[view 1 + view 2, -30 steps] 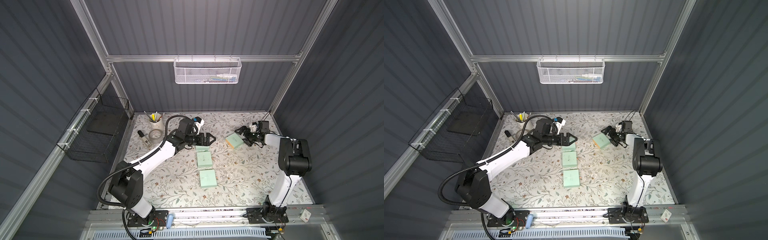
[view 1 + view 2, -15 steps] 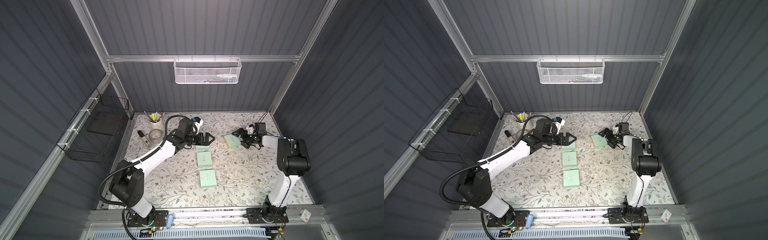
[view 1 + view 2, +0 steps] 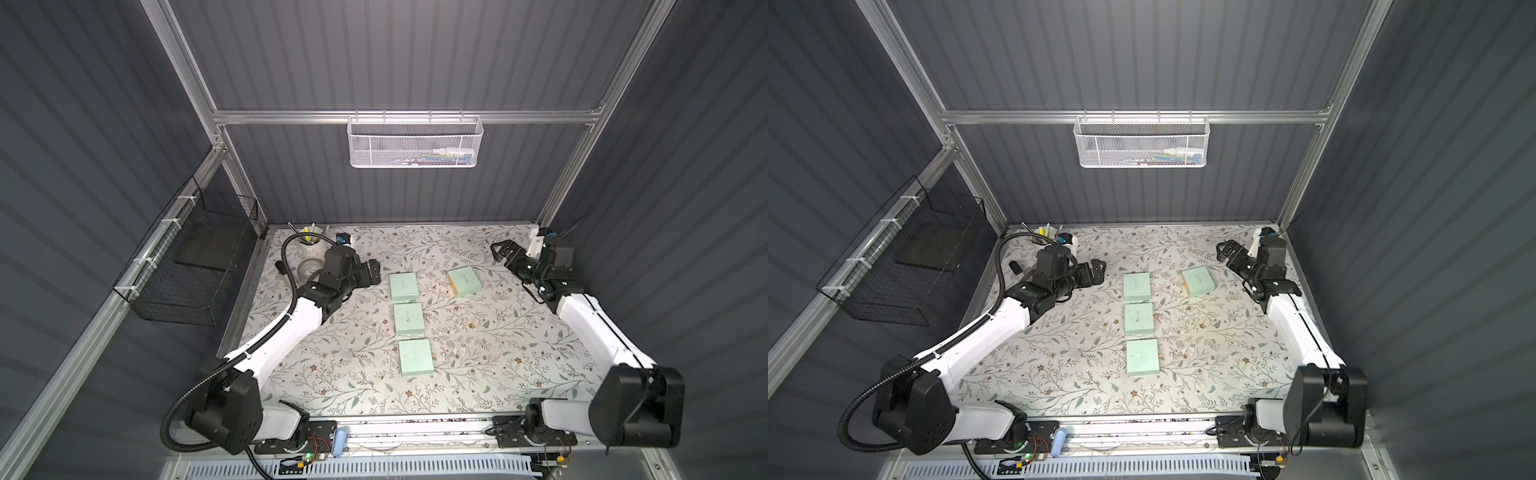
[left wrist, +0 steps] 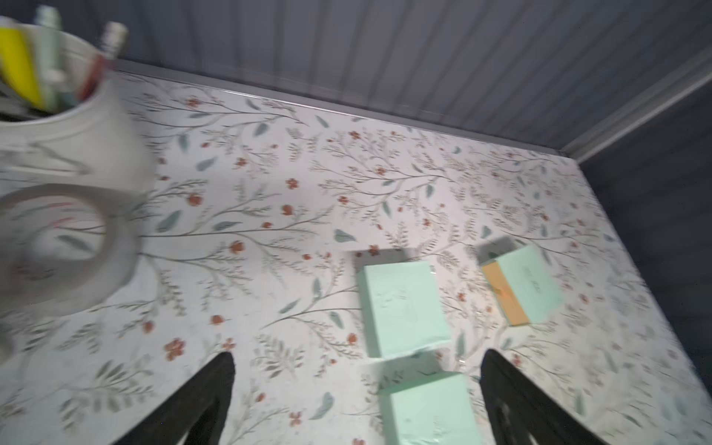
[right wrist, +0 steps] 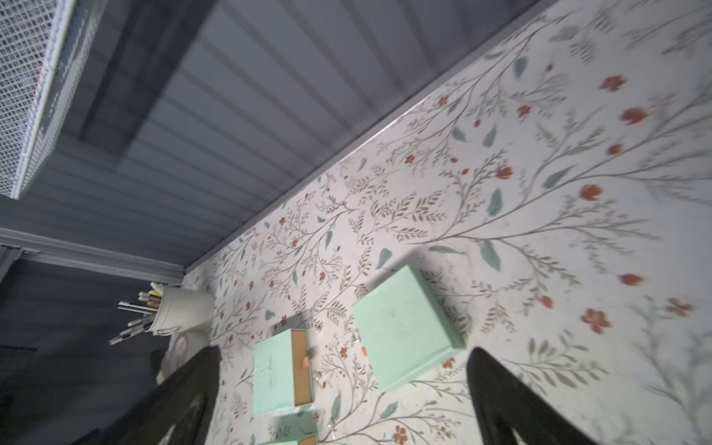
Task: Take out the earrings from the drawer-style jewelry box
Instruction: Adjust the jewelry box at the center of the board, then reset both arms
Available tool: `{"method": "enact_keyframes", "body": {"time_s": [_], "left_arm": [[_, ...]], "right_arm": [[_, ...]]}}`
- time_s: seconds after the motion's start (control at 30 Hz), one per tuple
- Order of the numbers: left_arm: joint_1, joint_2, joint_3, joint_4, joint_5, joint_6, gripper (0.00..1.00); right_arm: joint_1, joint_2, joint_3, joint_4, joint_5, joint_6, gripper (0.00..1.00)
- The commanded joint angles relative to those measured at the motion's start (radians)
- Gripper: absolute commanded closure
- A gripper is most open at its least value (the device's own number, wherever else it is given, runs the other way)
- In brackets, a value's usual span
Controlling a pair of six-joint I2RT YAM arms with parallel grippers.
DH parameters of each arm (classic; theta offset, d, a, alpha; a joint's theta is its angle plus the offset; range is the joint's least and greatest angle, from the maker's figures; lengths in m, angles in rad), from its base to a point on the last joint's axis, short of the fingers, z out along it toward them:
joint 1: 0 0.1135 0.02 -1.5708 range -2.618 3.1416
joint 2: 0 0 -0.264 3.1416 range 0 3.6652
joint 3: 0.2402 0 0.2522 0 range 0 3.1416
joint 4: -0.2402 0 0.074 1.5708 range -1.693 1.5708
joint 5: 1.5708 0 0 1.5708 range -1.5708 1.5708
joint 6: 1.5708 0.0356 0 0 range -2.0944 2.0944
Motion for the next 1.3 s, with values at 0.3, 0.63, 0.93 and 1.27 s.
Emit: {"method": "enact_keyframes", "body": {"time_s": [0.3,0.63,0.93,1.27], "left_arm": [[0.058,-0.001,-0.357,0.479,-0.656,0.282,0.0],[0.235,0.226,-0.579,1.144,-0.377,0.494,0.0],[0.341,0.369,-0.562,1.147,-0.24,0.398,0.0],[0.349,0.391,-0.49,1.069,-0.247,0.397,0.0]], "right_arm": [[-0.007,-0.205,-0.489,0.446,0.418,-0.278,0.01],[-0.009,-0.039,-0.596,0.763,0.39,-0.439,0.01],[-0.041,0.234,-0.629,1.172,0.319,-0.494,0.01],[-0.034,0.218,-0.612,1.105,0.328,-0.491,0.01]]}}
